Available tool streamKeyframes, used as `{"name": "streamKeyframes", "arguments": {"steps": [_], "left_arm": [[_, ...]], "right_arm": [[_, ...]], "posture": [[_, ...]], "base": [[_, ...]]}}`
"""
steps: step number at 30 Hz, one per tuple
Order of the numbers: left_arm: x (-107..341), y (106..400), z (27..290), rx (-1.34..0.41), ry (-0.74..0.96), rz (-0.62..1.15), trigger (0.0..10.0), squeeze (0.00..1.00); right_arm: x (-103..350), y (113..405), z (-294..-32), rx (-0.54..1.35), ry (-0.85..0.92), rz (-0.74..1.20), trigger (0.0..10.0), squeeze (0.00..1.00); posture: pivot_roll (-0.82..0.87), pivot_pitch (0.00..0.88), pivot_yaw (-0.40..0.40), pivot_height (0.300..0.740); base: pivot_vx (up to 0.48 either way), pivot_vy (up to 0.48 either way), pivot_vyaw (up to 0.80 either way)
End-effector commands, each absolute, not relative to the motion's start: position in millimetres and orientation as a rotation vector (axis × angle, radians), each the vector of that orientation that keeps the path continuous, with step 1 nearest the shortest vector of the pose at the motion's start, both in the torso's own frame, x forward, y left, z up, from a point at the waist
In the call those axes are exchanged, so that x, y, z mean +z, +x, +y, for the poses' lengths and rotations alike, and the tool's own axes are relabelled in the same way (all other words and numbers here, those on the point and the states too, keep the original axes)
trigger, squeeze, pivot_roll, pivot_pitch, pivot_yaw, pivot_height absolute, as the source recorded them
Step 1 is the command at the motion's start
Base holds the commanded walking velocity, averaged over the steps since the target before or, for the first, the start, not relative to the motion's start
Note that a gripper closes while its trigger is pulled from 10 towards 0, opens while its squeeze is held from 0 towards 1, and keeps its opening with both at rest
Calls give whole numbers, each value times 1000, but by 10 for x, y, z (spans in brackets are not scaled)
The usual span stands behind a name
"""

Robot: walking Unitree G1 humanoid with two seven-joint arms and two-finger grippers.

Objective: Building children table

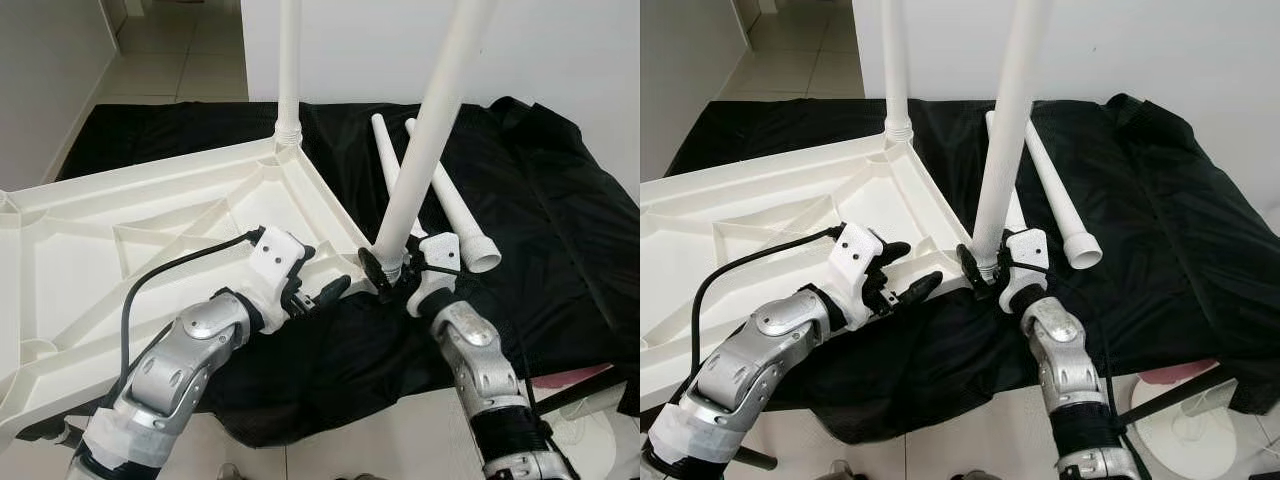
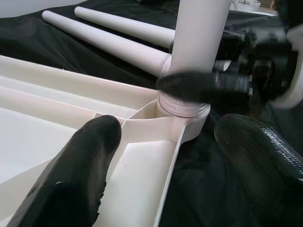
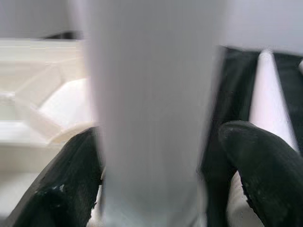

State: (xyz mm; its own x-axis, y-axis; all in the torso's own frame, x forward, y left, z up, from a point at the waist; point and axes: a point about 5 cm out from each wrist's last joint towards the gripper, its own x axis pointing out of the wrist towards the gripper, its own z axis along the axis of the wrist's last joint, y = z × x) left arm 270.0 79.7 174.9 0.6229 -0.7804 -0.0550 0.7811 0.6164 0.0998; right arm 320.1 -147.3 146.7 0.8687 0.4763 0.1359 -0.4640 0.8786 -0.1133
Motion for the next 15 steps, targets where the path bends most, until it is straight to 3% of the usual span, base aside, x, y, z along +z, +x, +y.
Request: {"name": "streamKeyframes", "arguments": {"steps": [1, 13, 14, 15], "left_arm": [[1728, 2652, 765, -985, 131, 11, 10000, 0], [1768, 2592, 777, -1059, 159, 6, 10000, 0], [1766, 2568, 779, -1072, 159, 10, 10000, 0], [1765, 2553, 780, -1080, 159, 13, 10000, 0]], "right_arm": [[1468, 3212, -1493, 521, -69, -167, 10000, 0], [1485, 3414, -1385, 735, -112, -123, 10000, 0], [1485, 3435, -1393, 746, -115, -120, 4980, 0], [1487, 3448, -1402, 752, -116, -119, 4980, 0]], "posture": [[-15, 62, -54, 740], [24, 46, -54, 740], [27, 46, -56, 740], [29, 47, -57, 740]], "base": [[0, 0, 0], [0, 0, 0], [0, 0, 0], [0, 0, 0]]}}
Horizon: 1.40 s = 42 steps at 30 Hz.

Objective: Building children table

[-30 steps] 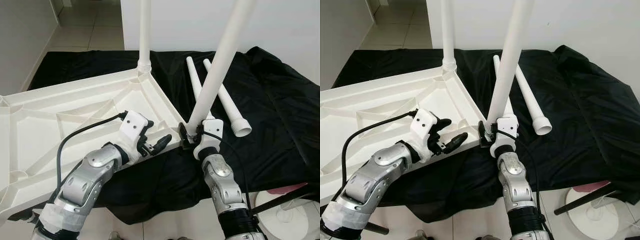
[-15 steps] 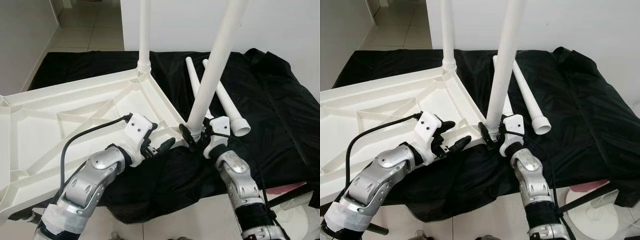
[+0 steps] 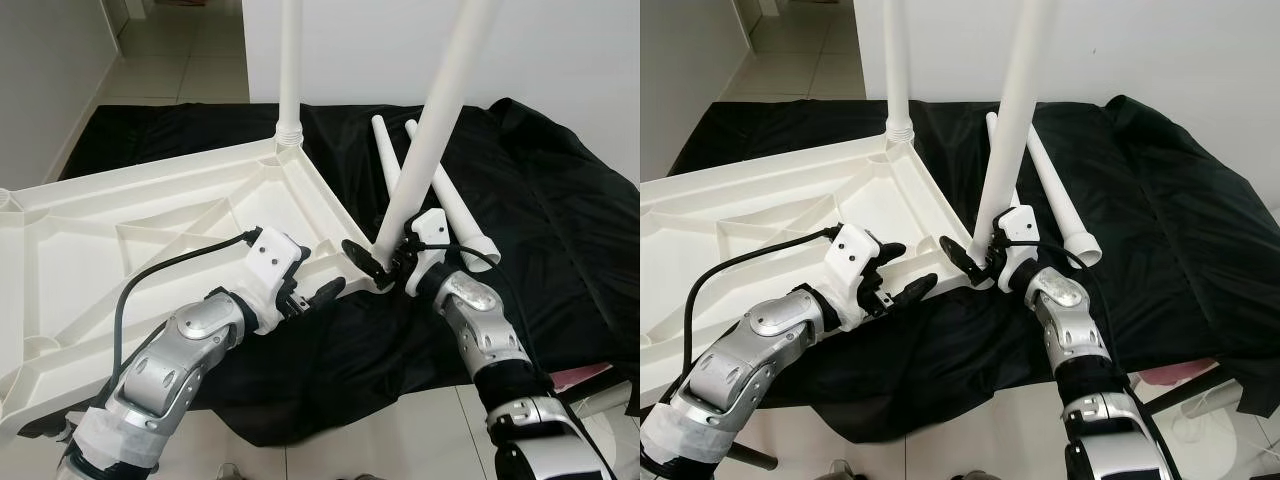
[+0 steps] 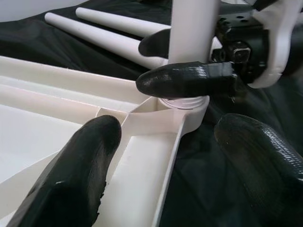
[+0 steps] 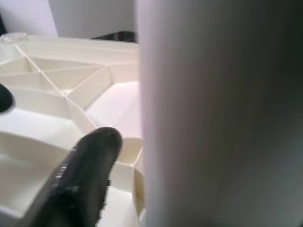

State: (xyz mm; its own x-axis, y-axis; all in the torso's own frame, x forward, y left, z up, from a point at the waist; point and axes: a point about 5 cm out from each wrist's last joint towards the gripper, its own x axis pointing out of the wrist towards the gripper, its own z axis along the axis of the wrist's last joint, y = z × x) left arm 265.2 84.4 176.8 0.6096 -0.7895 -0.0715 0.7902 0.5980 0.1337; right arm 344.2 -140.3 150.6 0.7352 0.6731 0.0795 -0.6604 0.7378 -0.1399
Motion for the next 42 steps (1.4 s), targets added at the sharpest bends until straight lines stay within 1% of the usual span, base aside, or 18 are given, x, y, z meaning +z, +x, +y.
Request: {"name": "streamKeyframes", "arguments": {"steps": [1, 2, 3, 7, 13, 14, 16, 19, 21, 22, 23, 25, 29, 30, 35, 37, 40, 42], "left_arm": [[1761, 2539, 782, -1086, 163, 14, 10000, 0], [1759, 2531, 784, -1088, 166, 14, 10000, 0], [1757, 2521, 788, -1091, 171, 15, 10000, 0], [1755, 2511, 802, -1091, 176, 20, 10000, 0], [1751, 2515, 821, -1081, 178, 23, 10000, 0], [1749, 2519, 824, -1075, 178, 24, 10000, 0], [1745, 2515, 822, -1070, 176, 25, 10000, 0], [1744, 2509, 819, -1071, 175, 24, 10000, 0], [1745, 2505, 816, -1071, 171, 24, 10000, 0], [1743, 2508, 817, -1068, 169, 24, 10000, 0], [1743, 2508, 817, -1068, 169, 24, 10000, 0], [1735, 2513, 822, -1058, 167, 25, 10000, 0], [1722, 2538, 828, -1041, 170, 29, 10000, 0], [1719, 2547, 829, -1036, 171, 30, 10000, 0], [1717, 2550, 828, -1033, 172, 30, 10000, 0], [1716, 2556, 835, -1025, 171, 29, 10000, 0], [1714, 2557, 838, -1023, 171, 29, 10000, 0], [1709, 2561, 834, -1020, 169, 30, 10000, 0]], "right_arm": [[1490, 3465, -1419, 748, -120, -118, 2980, 0], [1490, 3481, -1432, 749, -122, -118, 2980, 0], [1487, 3495, -1457, 739, -123, -114, 0, 0], [1461, 3517, -1520, 732, -128, -98, 0, 0], [1452, 3518, -1528, 732, -109, -102, 0, 0], [1452, 3512, -1521, 731, -81, -104, 10000, 0], [1455, 3507, -1510, 719, -39, -112, 10000, 0], [1456, 3508, -1505, 709, -33, -117, 10000, 0], [1451, 3516, -1502, 677, -46, -115, 10000, 0], [1443, 3527, -1491, 624, -58, -111, 10000, 0], [1443, 3527, -1491, 624, -58, -111, 10000, 0], [1426, 3532, -1470, 549, -75, -108, 10000, 0], [1416, 3504, -1414, 505, -71, -116, 10000, 0], [1409, 3489, -1390, 468, -68, -118, 10000, 0], [1394, 3472, -1374, 407, -43, -112, 10000, 0], [1373, 3440, -1358, 236, 23, -96, 10000, 0], [1359, 3425, -1348, 182, 48, -85, 10000, 0], [1357, 3411, -1291, 54, 75, -83, 10000, 0]], "posture": [[31, 47, -59, 740], [31, 47, -59, 740], [36, 47, -60, 740], [39, 47, -63, 740], [44, 48, -67, 740], [45, 44, -68, 740], [43, 43, -70, 740], [42, 43, -71, 740], [40, 42, -72, 740], [40, 41, -73, 740], [40, 41, -73, 740], [32, 40, -74, 740], [29, 37, -73, 740], [27, 37, -73, 740], [27, 35, -72, 740], [27, 33, -73, 740], [27, 33, -73, 740], [21, 30, -73, 740]], "base": [[0, 0, 0], [0, 0, 0], [0, 0, 0], [0, 0, 0], [0, 0, 0], [0, 0, 0], [0, 0, 0], [0, 0, 0], [0, 0, 0], [0, 0, 0], [0, 0, 0], [0, 0, 0], [0, 0, 0], [0, 0, 0], [0, 0, 0], [0, 0, 0], [0, 0, 0], [0, 0, 0]]}}
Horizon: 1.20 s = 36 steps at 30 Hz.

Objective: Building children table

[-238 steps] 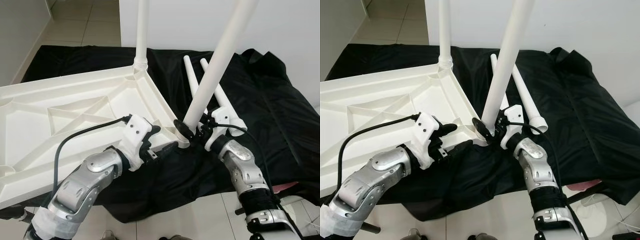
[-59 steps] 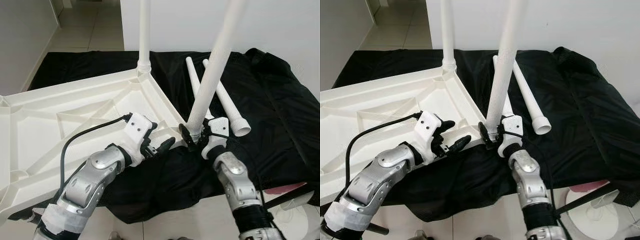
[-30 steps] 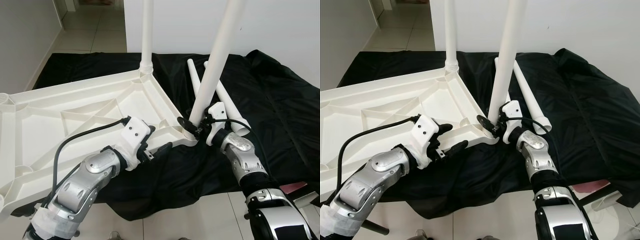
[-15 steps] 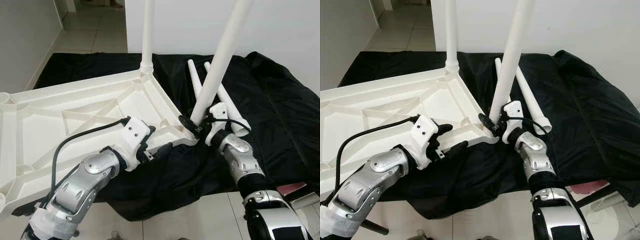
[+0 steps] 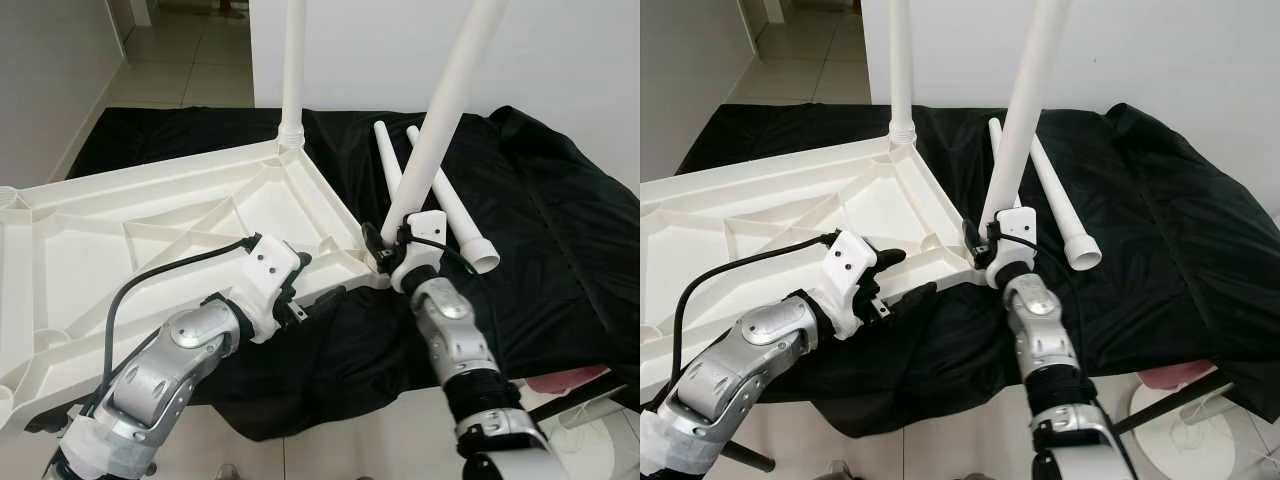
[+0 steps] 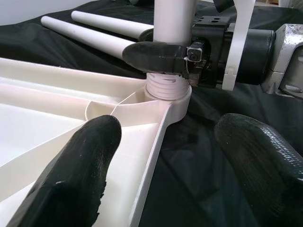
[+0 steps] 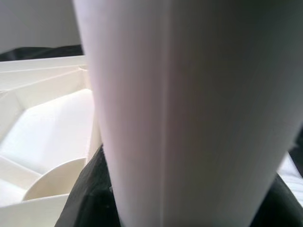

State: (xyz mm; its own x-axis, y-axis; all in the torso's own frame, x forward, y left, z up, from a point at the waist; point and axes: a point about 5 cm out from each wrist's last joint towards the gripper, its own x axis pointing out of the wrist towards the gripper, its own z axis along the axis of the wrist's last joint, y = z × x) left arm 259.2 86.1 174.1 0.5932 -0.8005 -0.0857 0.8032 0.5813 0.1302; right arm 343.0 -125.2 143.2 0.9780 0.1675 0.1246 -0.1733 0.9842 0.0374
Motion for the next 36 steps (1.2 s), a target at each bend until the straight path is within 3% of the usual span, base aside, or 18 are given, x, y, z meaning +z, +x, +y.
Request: {"name": "streamKeyframes", "arguments": {"steps": [1, 6, 21, 22, 23, 36], "left_arm": [[1709, 2561, 834, -1020, 169, 30, 10000, 0], [1710, 2567, 810, -1030, 169, 27, 10000, 0], [1702, 2580, 793, -1042, 171, 27, 10000, 0], [1703, 2583, 794, -1041, 172, 26, 10000, 0], [1705, 2586, 796, -1039, 172, 24, 10000, 0], [1702, 2588, 814, -1030, 172, 23, 10000, 0]], "right_arm": [[1357, 3411, -1291, 54, 75, -83, 10000, 0], [1429, 3376, -1148, -79, 124, -119, 10000, 0], [1525, 3288, -1011, -56, 130, -155, 10000, 0], [1523, 3284, -1029, -56, 129, -157, 10000, 102], [1521, 3276, -1058, -50, 139, -162, 10000, 1000], [1571, 3243, -1197, -5, 126, -217, 10000, 1000]], "posture": [[21, 30, -73, 740], [16, 27, -71, 740], [3, 18, -65, 740], [5, 16, -66, 740], [6, 15, -67, 740], [8, 18, -66, 740]], "base": [[0, 0, 0], [0, 0, 0], [0, 0, 0], [0, 0, 0], [0, 0, 0], [0, 0, 0]]}}
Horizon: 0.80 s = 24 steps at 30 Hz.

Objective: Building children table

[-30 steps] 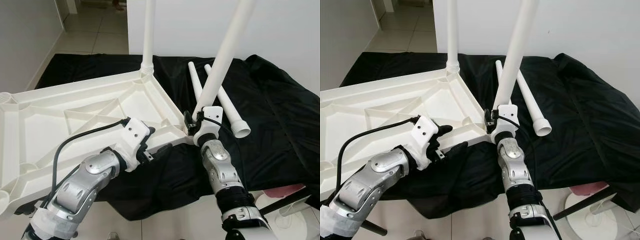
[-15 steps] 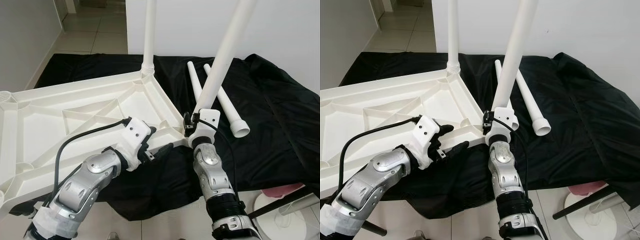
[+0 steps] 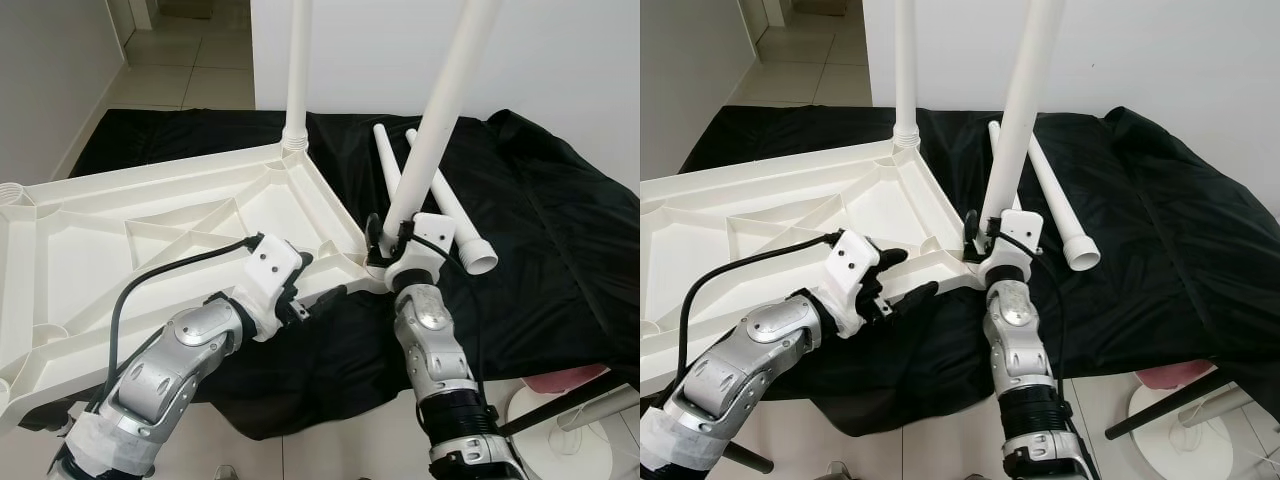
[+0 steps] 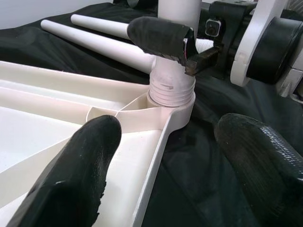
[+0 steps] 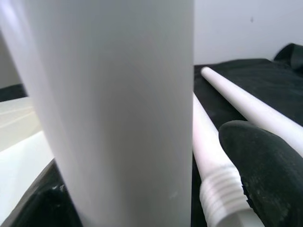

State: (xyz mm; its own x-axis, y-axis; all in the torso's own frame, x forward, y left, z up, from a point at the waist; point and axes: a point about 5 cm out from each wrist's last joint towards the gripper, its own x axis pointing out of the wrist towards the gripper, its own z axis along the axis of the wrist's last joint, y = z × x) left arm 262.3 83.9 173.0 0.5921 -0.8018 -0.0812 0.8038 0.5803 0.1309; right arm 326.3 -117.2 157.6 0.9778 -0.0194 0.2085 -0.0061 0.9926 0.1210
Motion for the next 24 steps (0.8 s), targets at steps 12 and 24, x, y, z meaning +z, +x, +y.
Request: {"name": "streamKeyframes", "arguments": {"steps": [12, 24], "left_arm": [[1666, 2839, 1077, -854, 204, 81, 10000, 0], [1618, 3033, 1335, -727, 262, 142, 10000, 0]], "right_arm": [[1459, 3052, -1167, 134, 142, -203, 10000, 0], [1337, 2803, -1245, 182, 136, -183, 10000, 0]], "posture": [[11, 41, -56, 740], [-7, 71, -28, 740]], "base": [[0, 0, 0], [0, 0, 0]]}}
